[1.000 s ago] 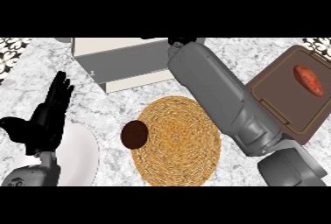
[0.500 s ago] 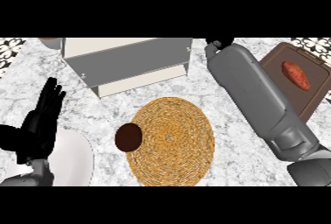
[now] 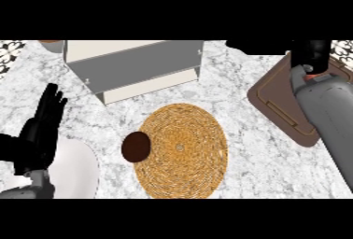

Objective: Pick the croissant from the placemat and place it in the tiered shelf

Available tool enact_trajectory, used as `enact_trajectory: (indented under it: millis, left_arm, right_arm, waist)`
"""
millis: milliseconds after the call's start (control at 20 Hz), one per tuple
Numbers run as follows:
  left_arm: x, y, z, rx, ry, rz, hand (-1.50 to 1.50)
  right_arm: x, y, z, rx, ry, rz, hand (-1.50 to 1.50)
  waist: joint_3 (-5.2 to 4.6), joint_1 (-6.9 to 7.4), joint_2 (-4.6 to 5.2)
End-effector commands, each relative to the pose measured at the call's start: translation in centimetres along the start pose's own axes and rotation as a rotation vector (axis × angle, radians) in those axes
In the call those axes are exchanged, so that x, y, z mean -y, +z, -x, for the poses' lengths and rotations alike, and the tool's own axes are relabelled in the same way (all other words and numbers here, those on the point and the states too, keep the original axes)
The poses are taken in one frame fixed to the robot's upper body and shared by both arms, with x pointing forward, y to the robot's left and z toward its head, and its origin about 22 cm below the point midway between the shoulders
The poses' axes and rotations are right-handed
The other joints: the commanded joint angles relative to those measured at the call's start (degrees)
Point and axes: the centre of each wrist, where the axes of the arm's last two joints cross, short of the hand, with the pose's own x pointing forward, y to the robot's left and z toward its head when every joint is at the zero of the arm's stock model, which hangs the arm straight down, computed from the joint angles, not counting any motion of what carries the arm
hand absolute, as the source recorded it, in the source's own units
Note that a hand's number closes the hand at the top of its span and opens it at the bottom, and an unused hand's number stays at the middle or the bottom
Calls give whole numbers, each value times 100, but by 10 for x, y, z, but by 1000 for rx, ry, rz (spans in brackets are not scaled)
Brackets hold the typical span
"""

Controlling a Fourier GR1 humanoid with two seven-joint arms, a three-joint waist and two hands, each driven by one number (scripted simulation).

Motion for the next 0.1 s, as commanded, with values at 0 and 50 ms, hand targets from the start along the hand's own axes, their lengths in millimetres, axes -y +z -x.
enact_trajectory:
  millis: [0, 50]
  left_arm:
    - [1, 0, -6, 26, -19, 22, 0]
    - [-1, -13, -3, 10, 12, 16, 0]
  right_arm:
    - [44, 13, 7, 6, -8, -3, -150]
    - [57, 18, 0, 32, -15, -18, -150]
  waist:
    - [0, 111, 33]
    - [-1, 77, 34]
